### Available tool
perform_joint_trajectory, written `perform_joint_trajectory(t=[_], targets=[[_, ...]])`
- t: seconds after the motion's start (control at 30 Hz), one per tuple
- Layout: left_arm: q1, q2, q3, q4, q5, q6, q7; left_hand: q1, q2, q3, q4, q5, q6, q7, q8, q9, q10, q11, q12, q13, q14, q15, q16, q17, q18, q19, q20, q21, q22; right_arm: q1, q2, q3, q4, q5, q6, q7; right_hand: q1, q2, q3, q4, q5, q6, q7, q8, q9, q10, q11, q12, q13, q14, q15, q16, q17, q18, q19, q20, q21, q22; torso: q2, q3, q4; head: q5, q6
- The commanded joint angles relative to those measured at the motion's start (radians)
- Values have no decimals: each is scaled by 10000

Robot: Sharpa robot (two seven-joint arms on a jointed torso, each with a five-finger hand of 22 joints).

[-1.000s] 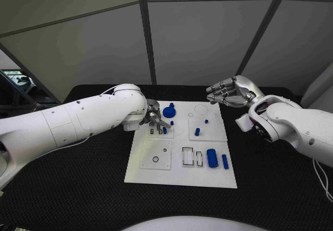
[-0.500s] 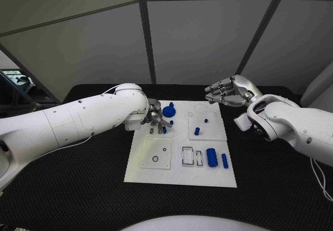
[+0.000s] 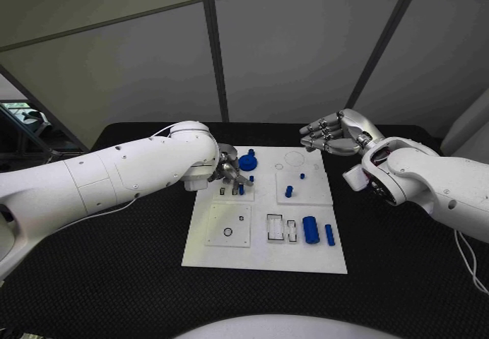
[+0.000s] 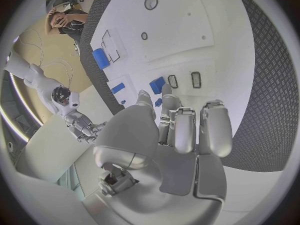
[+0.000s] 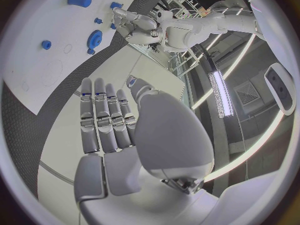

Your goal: Assemble the parts on the task board

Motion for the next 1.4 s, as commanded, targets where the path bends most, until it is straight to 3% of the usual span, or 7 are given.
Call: perform_joint_trajectory(t=[0.03,1.07,1.4], targets=[[18,14,1,-3,46,116,99,107,15,-7,-69,-24,-75,-11,58,21,-96,2,-11,14,486,-66,-25,615,-686,42,-8,59,13,17,14,9,2,-72,110,12,-76,-7,7,-41,70,-36,28,-41,-9,-76,-27,-35,-8,-51,50,-36,-17,116,58,-11,-69,-19,0,2,0,-3,-11],[17,76,-4,-41,83,394,89,720,102,275,-425,-21,-154,-23,167,311,-76,-10,1,71,482,-72,-45,611,-683,15,-8,63,66,16,62,9,-29,-166,138,-4,-78,5,7,-59,97,-36,32,-35,-6,-86,-24,-29,-6,-67,56,-37,-46,117,74,-4,-116,-54,10,-2,7,-23,-70],[16,30,-5,-19,447,257,113,1848,629,1449,-1058,-13,-335,-136,68,448,-168,-124,-183,-15,490,-177,-42,638,-682,3,-97,72,135,16,79,9,-70,-168,144,-9,-78,7,7,-63,102,-37,33,-35,-5,-91,-22,-29,-6,-72,58,-38,-53,116,76,-3,-127,-62,8,-4,7,-7,-101]])
